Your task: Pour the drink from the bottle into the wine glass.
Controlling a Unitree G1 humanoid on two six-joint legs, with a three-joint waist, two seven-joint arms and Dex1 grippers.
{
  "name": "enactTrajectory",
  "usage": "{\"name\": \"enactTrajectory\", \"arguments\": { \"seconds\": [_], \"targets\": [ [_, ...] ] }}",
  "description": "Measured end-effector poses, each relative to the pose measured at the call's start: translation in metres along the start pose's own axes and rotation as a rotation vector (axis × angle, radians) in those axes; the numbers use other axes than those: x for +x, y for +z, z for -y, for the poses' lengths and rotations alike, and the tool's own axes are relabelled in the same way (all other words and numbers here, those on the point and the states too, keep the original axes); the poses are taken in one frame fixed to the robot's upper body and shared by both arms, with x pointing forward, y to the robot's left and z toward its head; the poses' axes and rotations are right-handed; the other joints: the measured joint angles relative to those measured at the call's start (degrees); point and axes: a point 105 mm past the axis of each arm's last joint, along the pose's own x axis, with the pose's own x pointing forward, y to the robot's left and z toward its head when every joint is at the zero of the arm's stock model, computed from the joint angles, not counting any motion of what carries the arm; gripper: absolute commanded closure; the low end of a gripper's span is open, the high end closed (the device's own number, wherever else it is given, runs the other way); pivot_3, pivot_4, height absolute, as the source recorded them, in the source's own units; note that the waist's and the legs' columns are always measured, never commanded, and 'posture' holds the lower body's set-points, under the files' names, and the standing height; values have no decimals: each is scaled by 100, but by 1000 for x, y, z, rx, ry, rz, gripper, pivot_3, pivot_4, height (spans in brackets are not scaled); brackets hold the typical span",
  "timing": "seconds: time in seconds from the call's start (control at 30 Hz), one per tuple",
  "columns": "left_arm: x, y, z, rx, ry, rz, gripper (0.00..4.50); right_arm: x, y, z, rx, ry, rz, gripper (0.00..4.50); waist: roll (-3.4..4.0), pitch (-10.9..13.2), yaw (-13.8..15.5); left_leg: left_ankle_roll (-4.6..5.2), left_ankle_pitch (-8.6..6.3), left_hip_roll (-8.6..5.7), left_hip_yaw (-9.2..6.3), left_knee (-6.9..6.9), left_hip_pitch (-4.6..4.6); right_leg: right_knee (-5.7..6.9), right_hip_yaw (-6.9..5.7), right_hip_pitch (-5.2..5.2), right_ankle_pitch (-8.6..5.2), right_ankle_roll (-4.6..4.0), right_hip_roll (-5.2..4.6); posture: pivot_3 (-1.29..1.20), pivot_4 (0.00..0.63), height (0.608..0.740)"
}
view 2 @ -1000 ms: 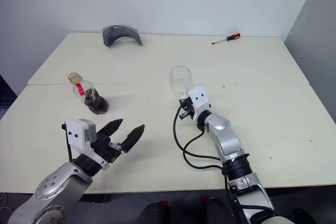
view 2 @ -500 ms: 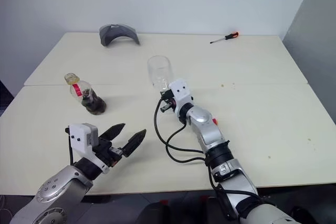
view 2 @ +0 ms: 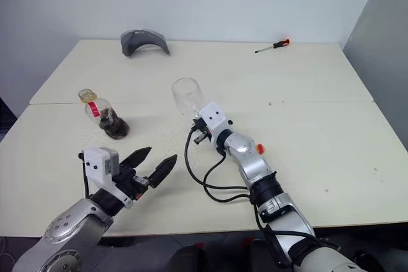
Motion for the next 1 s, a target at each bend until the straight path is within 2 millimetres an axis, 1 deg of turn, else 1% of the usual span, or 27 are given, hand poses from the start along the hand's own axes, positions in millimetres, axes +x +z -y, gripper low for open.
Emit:
{"name": "enactTrajectory", "arguments": {
  "seconds": [0.03, 0.1, 0.13, 0.27, 0.37, 0.47, 0.6, 0.67, 0.9, 1.0],
  "targets": [
    [0, 1, 0, 1, 0, 1, 0, 0, 0, 0, 0, 0, 0, 4336, 0, 0, 0, 0, 0, 0, 0, 0, 0, 0, 0, 0, 0, 0, 0, 0, 150, 740],
    [2, 2, 0, 3, -2, 6, 0, 0, 0, 0, 1, -1, -1, 3613, 0, 0, 1, 0, 0, 0, 0, 0, 0, 0, 0, 0, 0, 0, 0, 0, 150, 740],
    [2, 4, 1, 5, -4, 11, 0, 0, -1, 1, 3, 0, -6, 3378, 0, 0, 2, 0, 0, 0, 0, 0, 0, 0, 0, 0, 0, 0, 0, 0, 150, 740],
    [3, 4, 0, 6, -2, 11, 0, -2, -6, 5, 10, -9, -27, 2021, 0, 0, -2, 0, 0, 0, 0, 0, 0, 0, 0, 0, 0, 0, 0, 0, 150, 740],
    [3, 3, -1, 3, 10, 0, 0, -6, -10, 10, 5, -22, -40, 1002, 0, 0, -2, 0, 0, 0, 0, 0, 0, 0, 0, 0, 0, 0, 0, 0, 150, 740],
    [3, 3, -1, 2, 11, -2, 0, -14, -20, 11, 15, -23, -58, 12, 0, 0, 2, 0, 0, 0, -1, 0, -1, -1, 0, 0, 0, 0, 0, 0, 150, 740],
    [4, 2, 0, -3, 10, -9, 0, -32, -29, 15, 28, -24, -81, 12, 0, 0, 2, 0, 0, 0, -1, 0, -3, -1, 0, 0, 0, 0, 0, 0, 150, 740],
    [4, 2, 0, -6, 11, -10, 0, -41, -27, 17, 27, -18, -88, 12, 0, 0, 3, 1, -1, 0, -4, 0, -3, -1, -2, 0, 0, 0, 0, 0, 150, 740],
    [5, 6, -2, 10, 33, 1, 0, -84, -26, 25, 21, 33, -148, 12, 0, 1, 14, 2, -1, -2, -7, 0, -3, -3, -4, 0, 0, 0, 1, 0, 150, 740],
    [3, 3, -12, 40, 117, -2, 0, -115, -19, 30, 9, 61, -155, 12, 5, 4, 35, 3, -2, -5, -9, 0, -8, -6, -6, 1, 0, 1, 0, 0, 150, 740]
  ]
}}
